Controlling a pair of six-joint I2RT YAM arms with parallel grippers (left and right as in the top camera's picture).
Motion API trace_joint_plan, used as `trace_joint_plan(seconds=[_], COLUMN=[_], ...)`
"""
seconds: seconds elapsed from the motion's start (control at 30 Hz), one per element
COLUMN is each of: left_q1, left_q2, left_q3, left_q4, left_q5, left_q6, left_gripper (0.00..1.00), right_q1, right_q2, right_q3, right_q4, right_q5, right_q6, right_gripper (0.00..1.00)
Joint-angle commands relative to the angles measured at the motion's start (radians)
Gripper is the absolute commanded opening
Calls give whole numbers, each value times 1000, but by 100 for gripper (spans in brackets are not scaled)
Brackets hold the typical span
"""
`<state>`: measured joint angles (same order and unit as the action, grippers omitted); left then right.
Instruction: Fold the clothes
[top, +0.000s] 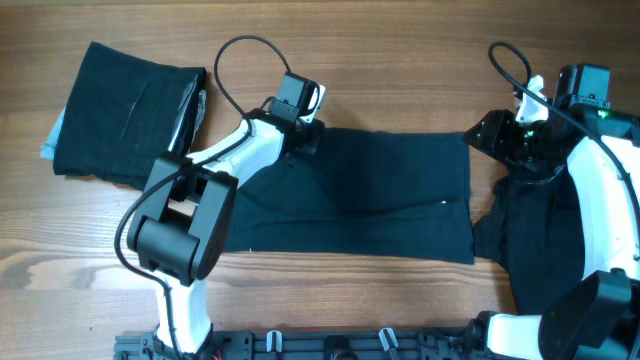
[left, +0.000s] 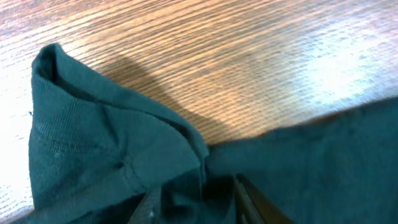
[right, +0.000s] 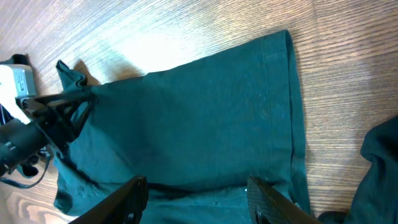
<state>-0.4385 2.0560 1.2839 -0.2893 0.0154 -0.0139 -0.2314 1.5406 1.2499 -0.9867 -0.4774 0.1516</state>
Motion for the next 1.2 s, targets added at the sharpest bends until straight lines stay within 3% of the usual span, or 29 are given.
trace_joint_plan(seconds=[0.0,0.07,0.23,0.4,0.6,0.87,0.97,1.0,1.03,1.07,1.17], left_q1=[0,0,6,10,64,133,133,133,133,133,133], left_q2=[53,53,30,-62,-184,-185,-184,-184,-184,-184,-190], left_q3=[-4,-2,7,7,7,7,7,7,7,7,7], left_q4=[8,9,8,-14,26,62,55,53,50,47,27], left_q5=[-13,-14,-45,-79,-221,-162,-162,-162,-162,-162,-163], left_q6=[-3,-3,-28,-28,-24,-24,-24,-24,-24,-24,-24], left_gripper=[17,9,4,4,4,6,20,31,51,60,68], right_q1=[4,4,4,4,4,4,4,4,5,11,64], right_q2=[-8,-8,-8,-8,-8,-8,-2,5,19,37,137], right_q3=[5,5,5,5,5,5,5,5,5,5,1], right_q4=[-1,-2,-1,0,8,14,22,29,45,66,132], right_q5=[10,10,10,14,14,18,35,37,36,37,47], right_q6=[-18,-18,-18,-18,-18,-18,-14,-14,-13,-11,-10], right_gripper=[56,56,56,56,56,56,58,59,60,61,63])
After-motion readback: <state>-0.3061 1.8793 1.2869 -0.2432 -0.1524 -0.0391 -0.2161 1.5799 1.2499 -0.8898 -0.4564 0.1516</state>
